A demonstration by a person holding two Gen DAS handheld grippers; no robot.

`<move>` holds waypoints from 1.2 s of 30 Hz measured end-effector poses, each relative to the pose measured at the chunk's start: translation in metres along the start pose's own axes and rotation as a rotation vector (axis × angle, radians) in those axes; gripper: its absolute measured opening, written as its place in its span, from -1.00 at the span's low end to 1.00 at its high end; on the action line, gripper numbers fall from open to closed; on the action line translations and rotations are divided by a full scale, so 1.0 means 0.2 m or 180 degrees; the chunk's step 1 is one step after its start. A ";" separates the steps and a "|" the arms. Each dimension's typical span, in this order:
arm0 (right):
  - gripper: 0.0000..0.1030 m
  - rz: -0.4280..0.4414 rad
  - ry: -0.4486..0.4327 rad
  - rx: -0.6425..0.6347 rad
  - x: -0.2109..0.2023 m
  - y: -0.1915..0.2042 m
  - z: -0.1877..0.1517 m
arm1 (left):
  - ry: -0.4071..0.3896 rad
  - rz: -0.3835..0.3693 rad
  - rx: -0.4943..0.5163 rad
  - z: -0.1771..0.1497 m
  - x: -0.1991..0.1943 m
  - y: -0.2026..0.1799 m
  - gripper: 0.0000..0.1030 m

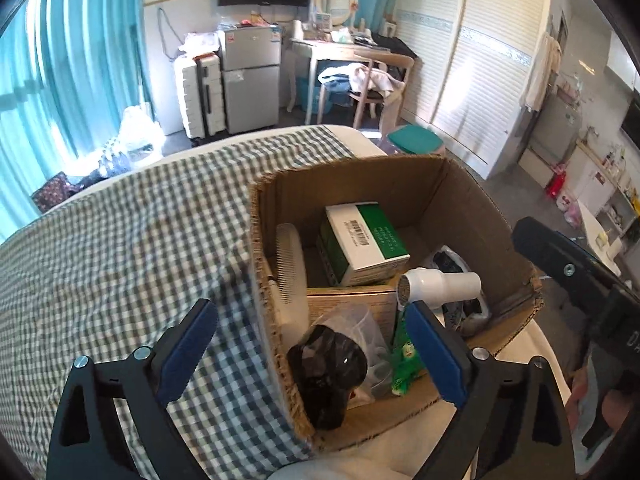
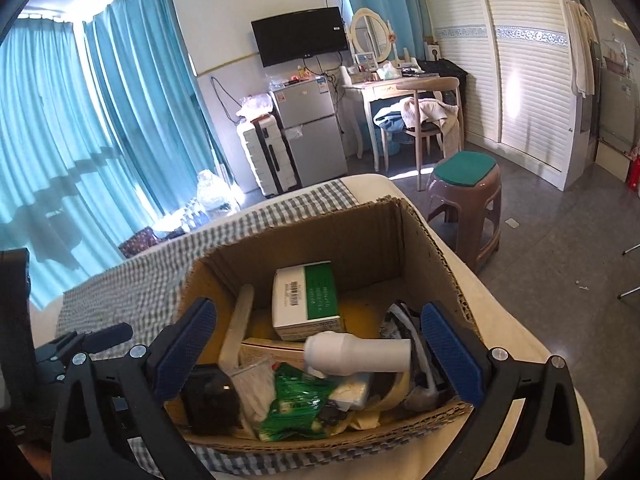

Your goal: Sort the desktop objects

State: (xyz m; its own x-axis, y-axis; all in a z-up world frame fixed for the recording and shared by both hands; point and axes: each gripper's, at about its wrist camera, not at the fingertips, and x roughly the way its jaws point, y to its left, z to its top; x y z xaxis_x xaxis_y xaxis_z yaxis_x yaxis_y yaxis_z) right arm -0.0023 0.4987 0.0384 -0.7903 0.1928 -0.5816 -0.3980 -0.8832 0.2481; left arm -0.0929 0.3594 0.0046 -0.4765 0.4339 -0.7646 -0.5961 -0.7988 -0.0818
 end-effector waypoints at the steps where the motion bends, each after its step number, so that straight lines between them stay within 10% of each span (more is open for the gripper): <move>1: 1.00 0.0043 -0.0044 0.0026 -0.02 0.01 0.00 | -0.0042 0.0056 -0.0016 -0.01 -0.04 0.01 0.96; 17: 0.99 0.0600 -0.0432 -0.0288 -0.35 0.45 -0.12 | -0.0568 0.0950 -0.0550 -0.24 -0.61 0.41 1.00; 36: 0.99 0.0553 -0.0001 -0.0703 -0.10 0.66 -0.40 | -0.0619 0.1162 -0.0977 -0.50 -0.64 0.66 1.00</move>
State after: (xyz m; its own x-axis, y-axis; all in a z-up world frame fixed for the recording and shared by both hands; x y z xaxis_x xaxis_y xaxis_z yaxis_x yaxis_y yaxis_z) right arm -0.0015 0.3441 0.0206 -0.8379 0.0304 -0.5449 -0.1453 -0.9748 0.1691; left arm -0.0449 0.1569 0.0285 -0.7470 0.1502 -0.6476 -0.1653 -0.9855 -0.0379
